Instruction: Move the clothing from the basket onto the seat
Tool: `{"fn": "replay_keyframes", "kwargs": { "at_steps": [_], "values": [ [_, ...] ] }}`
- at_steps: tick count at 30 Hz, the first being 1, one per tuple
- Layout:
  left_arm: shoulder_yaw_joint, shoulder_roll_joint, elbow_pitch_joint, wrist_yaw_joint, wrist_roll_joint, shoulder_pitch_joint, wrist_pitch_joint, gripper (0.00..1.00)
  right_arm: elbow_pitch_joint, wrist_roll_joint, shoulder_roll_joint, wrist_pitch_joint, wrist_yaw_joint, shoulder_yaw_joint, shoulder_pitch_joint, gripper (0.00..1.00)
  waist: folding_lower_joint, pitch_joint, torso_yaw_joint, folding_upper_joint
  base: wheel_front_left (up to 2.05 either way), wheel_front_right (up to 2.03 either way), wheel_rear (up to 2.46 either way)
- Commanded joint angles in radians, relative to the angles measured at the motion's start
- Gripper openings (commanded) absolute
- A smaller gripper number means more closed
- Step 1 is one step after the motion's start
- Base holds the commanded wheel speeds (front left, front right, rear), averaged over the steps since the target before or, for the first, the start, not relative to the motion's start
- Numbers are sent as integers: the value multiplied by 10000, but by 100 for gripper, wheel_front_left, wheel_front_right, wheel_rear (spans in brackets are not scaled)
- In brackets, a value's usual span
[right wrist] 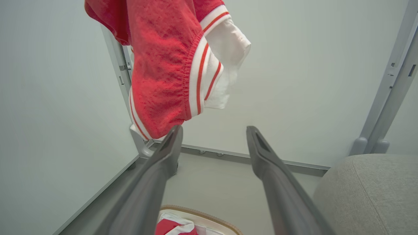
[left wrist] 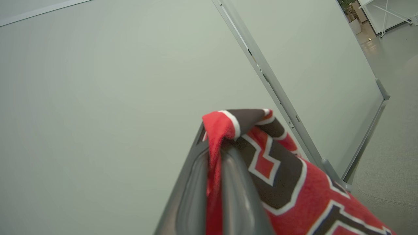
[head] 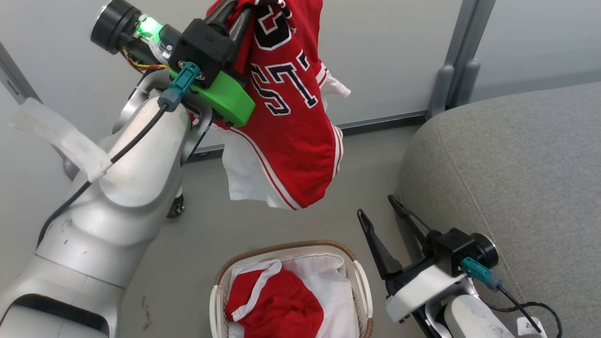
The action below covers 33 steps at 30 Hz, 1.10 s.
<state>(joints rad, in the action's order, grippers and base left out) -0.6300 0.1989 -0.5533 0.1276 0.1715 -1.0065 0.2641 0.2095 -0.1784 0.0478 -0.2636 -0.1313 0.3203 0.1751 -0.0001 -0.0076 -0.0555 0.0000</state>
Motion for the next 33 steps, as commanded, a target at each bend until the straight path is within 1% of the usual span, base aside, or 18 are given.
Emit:
{"fn": "replay_keyframes", "kwargs": {
  "at_steps": [1, 6, 12, 15, 20, 29, 30, 31, 32, 33],
  "values": [
    [-12, -101, 5, 22, -4, -253, 6, 0, 139, -256, 47, -18, 10, 184, 230, 100, 1, 5, 32, 0, 0, 0, 0],
    [-167, -360, 18, 29, -48, -429, 6, 0, 837, -1066, 48, -18, 10, 788, 767, 100, 1, 14, 182, 0, 0, 0, 0],
    [-519, -710, 253, 30, 43, -556, 6, 0, 1635, -1604, 45, -18, 10, 1000, 1180, 100, 1, -33, 446, 0, 0, 0, 0],
    [-775, -808, 423, 34, 152, -577, 3, 0, 1846, -1743, 41, -18, 10, 1158, 1360, 100, 1, -78, 578, 0, 0, 0, 0],
    [-1099, -859, 635, 33, 377, -473, 1, 0, 1522, -1945, 44, -16, 10, 1485, 1566, 100, 1, -147, 700, 0, 0, 0, 0],
    [-1409, -831, 827, 24, 722, -115, 1, 0, 865, -1887, 47, -16, 10, 1180, 1981, 100, 1, -207, 808, 0, 0, 0, 0],
    [-1411, -829, 818, 24, 762, -84, 1, 0, 850, -1865, 46, -16, 10, 1149, 2021, 93, 1, -197, 813, 0, 0, 0, 0],
    [-1392, -818, 814, 24, 802, -37, 1, 0, 802, -1865, 46, -16, 10, 1084, 2078, 50, 1, -186, 816, 0, 0, 0, 0],
    [-1359, -806, 794, 24, 848, 12, 1, 0, 769, -1862, 47, -16, 10, 1024, 2105, 38, 1, -178, 817, 0, 0, 0, 0],
    [-1324, -784, 766, 24, 891, 87, 1, 0, 753, -1802, 46, -16, 10, 945, 2119, 20, 1, -168, 818, 0, 0, 0, 0]
  ]
}}
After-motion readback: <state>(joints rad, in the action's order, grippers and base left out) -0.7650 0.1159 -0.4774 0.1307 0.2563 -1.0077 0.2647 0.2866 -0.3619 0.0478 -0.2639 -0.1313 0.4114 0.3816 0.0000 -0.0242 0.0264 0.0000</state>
